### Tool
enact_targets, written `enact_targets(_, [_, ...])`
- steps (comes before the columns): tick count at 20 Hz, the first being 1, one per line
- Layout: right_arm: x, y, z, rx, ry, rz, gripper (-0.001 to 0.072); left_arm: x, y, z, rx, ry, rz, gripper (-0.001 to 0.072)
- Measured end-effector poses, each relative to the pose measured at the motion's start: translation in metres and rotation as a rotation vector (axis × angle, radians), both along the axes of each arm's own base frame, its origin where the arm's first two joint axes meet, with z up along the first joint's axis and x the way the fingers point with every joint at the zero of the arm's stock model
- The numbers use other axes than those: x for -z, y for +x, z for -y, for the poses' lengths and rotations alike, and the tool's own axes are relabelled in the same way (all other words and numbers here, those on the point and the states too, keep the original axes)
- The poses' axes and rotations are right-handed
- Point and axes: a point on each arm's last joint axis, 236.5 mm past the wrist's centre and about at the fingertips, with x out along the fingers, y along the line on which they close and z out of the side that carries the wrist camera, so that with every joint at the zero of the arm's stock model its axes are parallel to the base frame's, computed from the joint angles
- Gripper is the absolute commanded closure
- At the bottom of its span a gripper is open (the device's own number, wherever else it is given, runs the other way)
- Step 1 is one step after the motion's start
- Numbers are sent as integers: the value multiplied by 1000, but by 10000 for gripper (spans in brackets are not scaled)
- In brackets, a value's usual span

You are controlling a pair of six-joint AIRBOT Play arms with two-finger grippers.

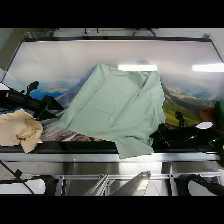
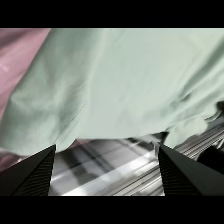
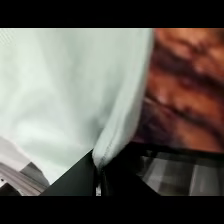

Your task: Fold the shirts.

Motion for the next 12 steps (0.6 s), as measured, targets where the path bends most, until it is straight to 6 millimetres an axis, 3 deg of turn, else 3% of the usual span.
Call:
enact_targets(6, [-1,7,-15,-9,57,44,686,24,-33,13,228,159,-65,-6])
enact_targets(9, [-2,9,-16,-5,63,53,687,43,-35,17,286,250,-49,11])
enact_targets(12, [-2,10,-16,-5,65,60,687,56,-26,14,300,341,-4,12])
